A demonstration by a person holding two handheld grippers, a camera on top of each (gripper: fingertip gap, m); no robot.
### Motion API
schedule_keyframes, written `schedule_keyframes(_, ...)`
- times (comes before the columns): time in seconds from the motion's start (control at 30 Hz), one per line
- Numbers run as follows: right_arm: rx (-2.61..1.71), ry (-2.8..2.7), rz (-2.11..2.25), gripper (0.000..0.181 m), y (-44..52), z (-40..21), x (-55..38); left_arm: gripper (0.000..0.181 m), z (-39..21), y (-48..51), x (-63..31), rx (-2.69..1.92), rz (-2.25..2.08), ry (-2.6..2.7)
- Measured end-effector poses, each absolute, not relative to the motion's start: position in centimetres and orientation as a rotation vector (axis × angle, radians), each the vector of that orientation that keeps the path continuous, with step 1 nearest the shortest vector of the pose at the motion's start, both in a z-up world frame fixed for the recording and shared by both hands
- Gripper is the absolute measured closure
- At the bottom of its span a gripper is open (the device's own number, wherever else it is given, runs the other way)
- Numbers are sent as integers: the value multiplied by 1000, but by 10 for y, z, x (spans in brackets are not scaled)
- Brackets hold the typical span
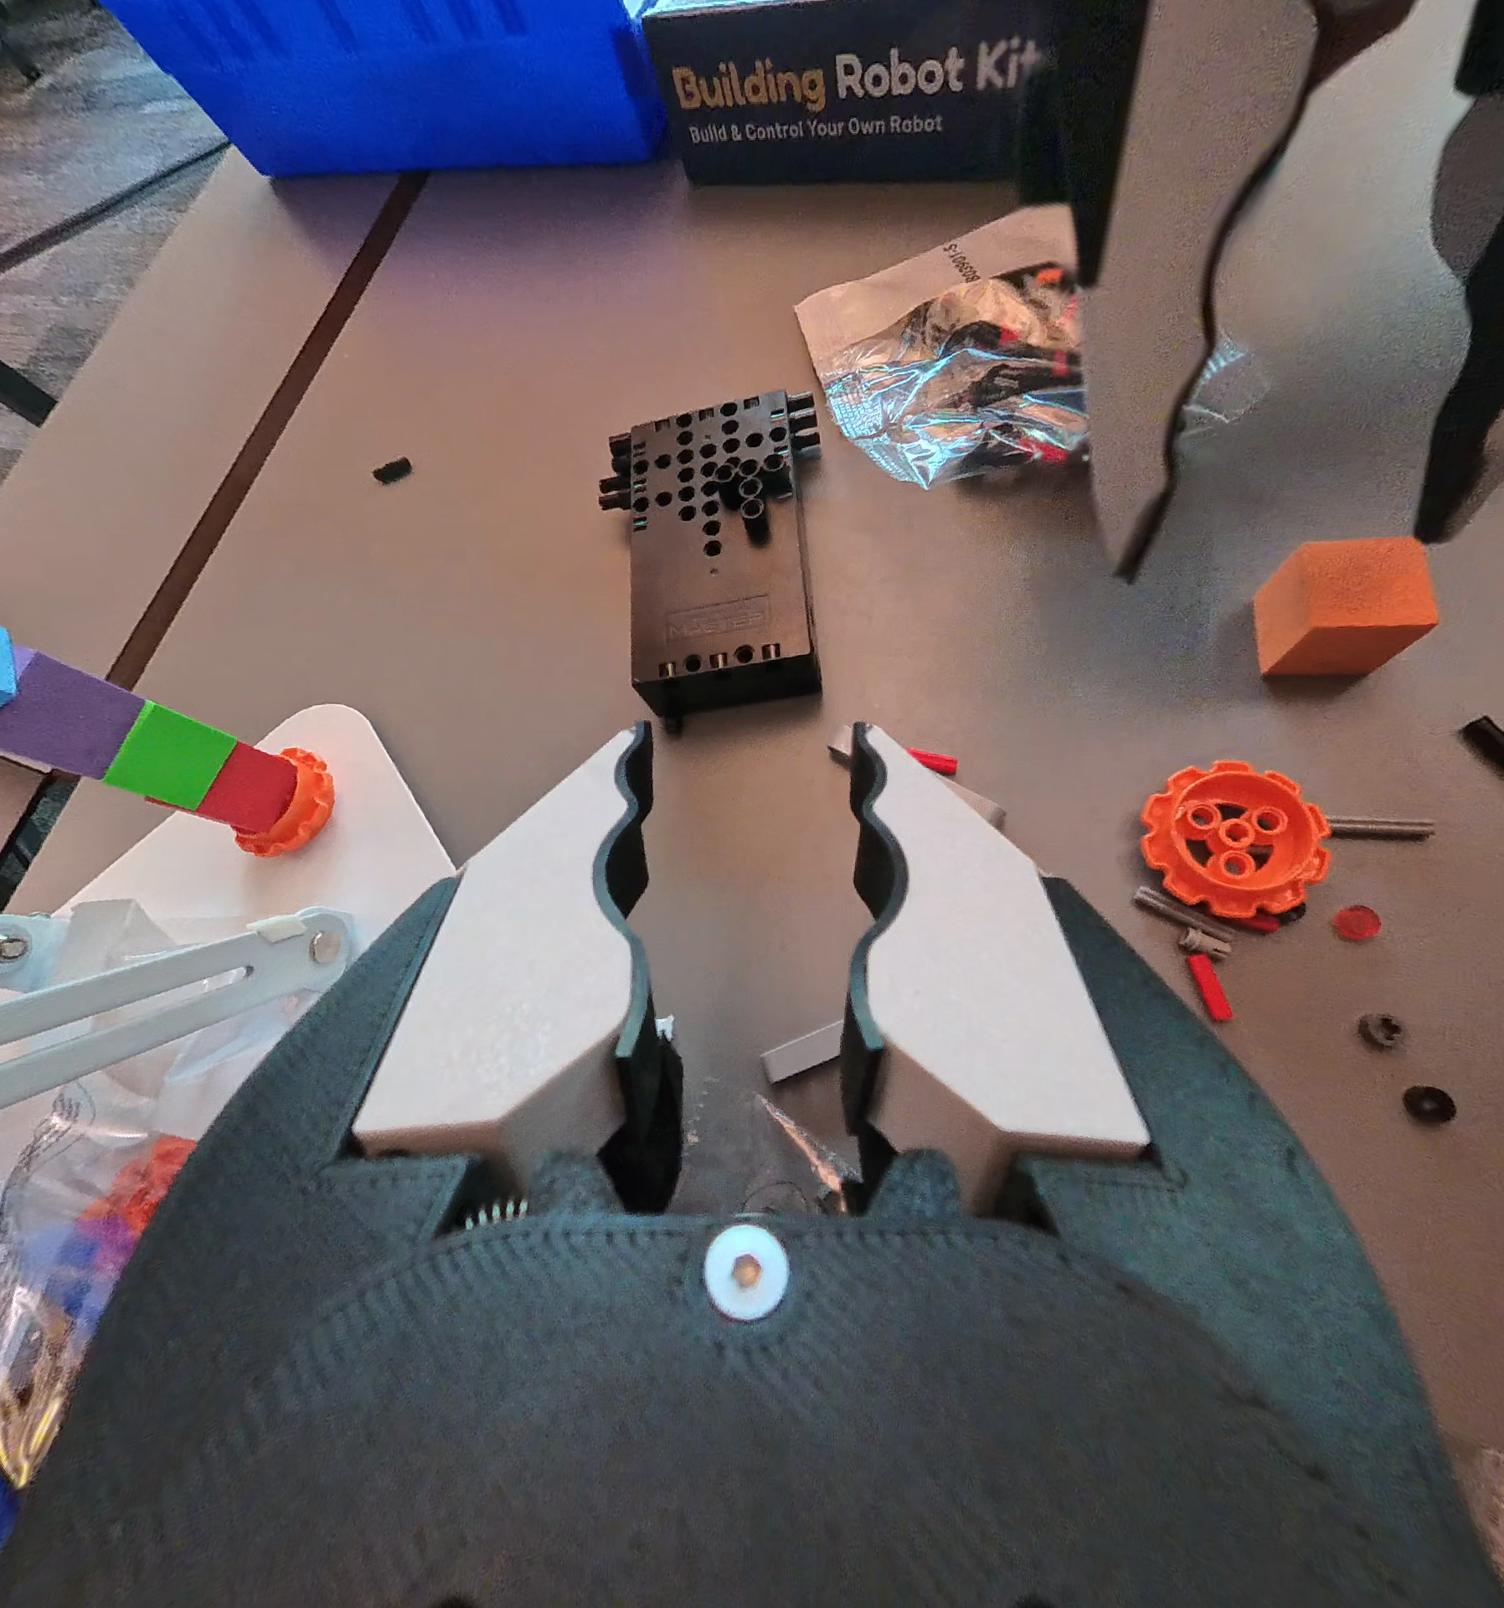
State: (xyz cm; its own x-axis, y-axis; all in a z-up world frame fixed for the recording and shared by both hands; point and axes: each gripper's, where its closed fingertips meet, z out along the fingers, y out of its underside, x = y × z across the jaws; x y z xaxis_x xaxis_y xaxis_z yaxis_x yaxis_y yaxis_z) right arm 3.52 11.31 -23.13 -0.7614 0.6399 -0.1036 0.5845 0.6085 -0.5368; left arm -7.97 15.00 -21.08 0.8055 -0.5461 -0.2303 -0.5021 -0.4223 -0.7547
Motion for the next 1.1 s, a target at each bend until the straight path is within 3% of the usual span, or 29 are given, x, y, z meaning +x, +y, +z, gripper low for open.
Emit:
schedule_keyframes(0.17,-1062,-2809,802,135,102,-254,56,138,-213,150,-80,-2099,-53,784)
schedule_keyframes(0.27,-1054,-2847,811,154,95,-259,61,138,-214,150,-80,-2102,-51,789)
schedule_keyframes(0.43,-1063,-2803,820,155,100,-253,56,140,-215,149,-84,-2107,-21,797)
schedule_keyframes(0.8,-1163,-1882,1291,155,211,-103,-105,150,-208,169,-99,-2078,79,671)
schedule_keyframes(1.1,-1057,-1547,1563,155,261,-59,-201,151,-210,172,-102,-2082,94,659)
